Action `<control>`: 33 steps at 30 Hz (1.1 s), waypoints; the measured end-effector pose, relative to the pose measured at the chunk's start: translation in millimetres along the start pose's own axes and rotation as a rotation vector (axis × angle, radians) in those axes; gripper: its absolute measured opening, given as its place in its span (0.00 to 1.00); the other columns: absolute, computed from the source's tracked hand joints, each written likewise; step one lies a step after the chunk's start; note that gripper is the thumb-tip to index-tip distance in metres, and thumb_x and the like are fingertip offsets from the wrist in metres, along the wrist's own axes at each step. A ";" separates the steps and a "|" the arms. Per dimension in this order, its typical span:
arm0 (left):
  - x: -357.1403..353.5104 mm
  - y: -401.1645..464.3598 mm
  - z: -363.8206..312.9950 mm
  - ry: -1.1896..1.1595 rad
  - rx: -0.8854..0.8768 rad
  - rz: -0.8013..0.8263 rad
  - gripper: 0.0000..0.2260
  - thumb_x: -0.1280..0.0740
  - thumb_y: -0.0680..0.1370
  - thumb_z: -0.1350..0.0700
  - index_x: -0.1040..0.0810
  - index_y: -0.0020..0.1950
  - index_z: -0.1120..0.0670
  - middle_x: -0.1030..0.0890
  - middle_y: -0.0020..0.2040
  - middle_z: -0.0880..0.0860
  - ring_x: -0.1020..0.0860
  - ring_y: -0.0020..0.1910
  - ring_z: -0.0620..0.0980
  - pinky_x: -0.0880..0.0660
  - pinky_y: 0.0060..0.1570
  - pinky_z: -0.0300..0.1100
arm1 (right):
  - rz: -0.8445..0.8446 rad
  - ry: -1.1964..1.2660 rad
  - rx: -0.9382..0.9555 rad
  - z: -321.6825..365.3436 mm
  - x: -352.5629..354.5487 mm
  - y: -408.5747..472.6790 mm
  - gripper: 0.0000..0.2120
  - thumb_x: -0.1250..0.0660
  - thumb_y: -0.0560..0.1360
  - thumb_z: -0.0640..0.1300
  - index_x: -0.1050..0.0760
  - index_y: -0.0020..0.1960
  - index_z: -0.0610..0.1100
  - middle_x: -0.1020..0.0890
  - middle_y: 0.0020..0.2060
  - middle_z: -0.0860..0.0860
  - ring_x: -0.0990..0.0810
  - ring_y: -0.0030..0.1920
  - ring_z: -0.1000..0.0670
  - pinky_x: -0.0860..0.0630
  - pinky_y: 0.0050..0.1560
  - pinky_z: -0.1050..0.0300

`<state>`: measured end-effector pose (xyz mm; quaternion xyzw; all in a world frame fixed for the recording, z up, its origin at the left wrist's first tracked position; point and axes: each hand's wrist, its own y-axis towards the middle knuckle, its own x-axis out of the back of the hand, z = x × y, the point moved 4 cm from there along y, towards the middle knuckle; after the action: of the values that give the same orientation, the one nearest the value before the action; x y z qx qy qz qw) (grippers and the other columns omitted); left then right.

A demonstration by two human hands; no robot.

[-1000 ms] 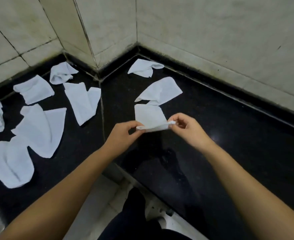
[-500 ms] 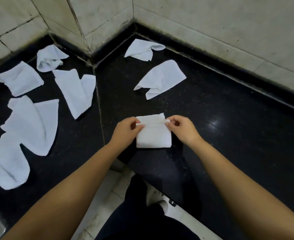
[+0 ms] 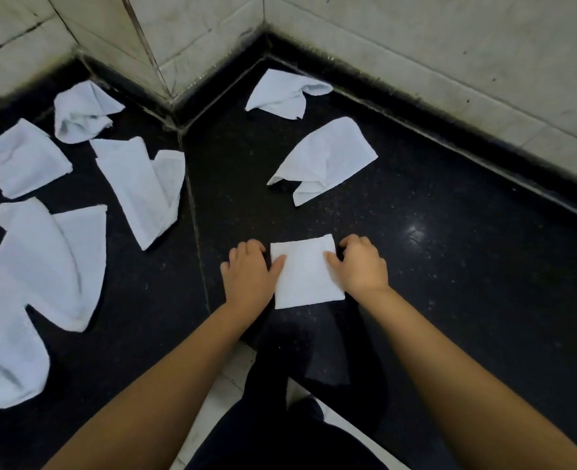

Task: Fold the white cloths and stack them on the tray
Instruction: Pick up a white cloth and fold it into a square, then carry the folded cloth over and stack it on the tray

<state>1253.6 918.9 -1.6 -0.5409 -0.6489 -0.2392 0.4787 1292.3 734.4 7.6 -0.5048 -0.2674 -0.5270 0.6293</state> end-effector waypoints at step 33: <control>-60.0 -263.1 -204.3 -0.761 -0.070 1.191 0.05 0.34 0.76 0.65 0.21 0.49 0.57 0.17 0.46 0.54 0.19 0.46 0.50 0.22 0.46 0.48 | -0.525 1.460 -0.498 -249.5 57.2 -353.8 0.04 0.34 0.76 0.37 0.22 0.50 0.41 0.17 0.46 0.43 0.19 0.44 0.44 0.21 0.48 0.45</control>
<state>1080.1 642.3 87.4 -0.8652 -0.3568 0.2482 0.2502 930.6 506.1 95.8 -0.0800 0.2258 -0.8975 0.3701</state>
